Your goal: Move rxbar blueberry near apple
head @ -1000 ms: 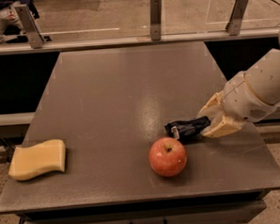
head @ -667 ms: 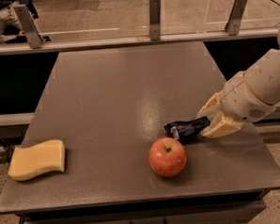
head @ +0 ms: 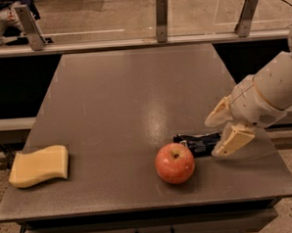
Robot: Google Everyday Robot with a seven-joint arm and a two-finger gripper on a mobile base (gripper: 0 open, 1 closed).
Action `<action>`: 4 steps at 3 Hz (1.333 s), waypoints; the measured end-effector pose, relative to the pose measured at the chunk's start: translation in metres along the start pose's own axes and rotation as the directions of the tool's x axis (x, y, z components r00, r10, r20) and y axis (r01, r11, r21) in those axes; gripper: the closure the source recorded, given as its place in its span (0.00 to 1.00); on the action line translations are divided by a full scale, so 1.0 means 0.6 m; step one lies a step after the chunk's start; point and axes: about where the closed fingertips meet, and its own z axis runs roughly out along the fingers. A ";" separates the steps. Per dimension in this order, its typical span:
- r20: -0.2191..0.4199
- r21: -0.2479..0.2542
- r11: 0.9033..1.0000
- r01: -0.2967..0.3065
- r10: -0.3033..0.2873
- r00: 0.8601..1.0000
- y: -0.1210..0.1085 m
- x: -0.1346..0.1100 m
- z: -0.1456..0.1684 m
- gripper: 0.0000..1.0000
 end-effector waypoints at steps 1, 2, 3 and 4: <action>0.018 -0.002 1.000 0.003 -0.003 1.000 0.001 0.001 -0.004 0.00; 0.030 0.017 1.000 -0.012 0.012 0.999 0.000 0.021 -0.023 0.00; 0.017 0.059 0.998 -0.037 0.036 0.999 -0.003 0.044 -0.044 0.00; 0.017 0.061 0.997 -0.039 0.038 0.999 -0.003 0.045 -0.045 0.00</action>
Offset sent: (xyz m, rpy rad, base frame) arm -0.0038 -0.0395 0.0142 0.0521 -0.0276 -0.0412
